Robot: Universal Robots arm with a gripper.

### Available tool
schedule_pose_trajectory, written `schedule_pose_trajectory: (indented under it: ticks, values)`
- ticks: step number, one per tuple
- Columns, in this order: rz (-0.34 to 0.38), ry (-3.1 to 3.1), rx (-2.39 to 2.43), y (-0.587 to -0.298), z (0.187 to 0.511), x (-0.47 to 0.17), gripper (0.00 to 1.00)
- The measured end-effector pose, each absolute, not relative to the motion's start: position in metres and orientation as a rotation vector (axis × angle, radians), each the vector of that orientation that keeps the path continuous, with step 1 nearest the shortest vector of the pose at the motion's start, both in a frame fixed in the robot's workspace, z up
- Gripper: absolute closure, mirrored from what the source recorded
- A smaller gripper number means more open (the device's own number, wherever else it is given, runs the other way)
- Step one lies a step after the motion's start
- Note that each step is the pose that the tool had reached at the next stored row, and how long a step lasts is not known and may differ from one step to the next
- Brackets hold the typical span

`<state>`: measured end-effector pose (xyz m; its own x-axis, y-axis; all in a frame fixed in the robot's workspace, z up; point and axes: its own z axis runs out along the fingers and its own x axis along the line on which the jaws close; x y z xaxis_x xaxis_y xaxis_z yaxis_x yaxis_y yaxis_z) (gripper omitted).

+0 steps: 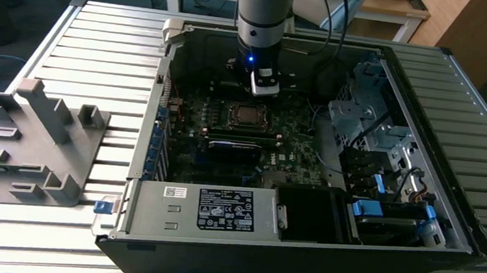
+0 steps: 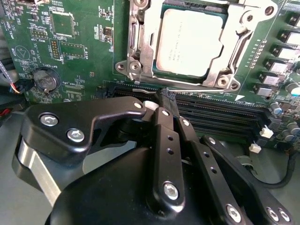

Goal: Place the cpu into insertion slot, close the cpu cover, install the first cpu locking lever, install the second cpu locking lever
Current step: 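Install the first cpu locking lever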

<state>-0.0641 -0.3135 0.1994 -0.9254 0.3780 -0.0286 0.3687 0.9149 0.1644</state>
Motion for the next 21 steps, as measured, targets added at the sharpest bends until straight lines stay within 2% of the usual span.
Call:
schedule_pose_trajectory:
  ticks: [21]
  values:
    - [0.242, 3.015, 0.588, -0.3141, 0.1992, -0.0583, 0.89]
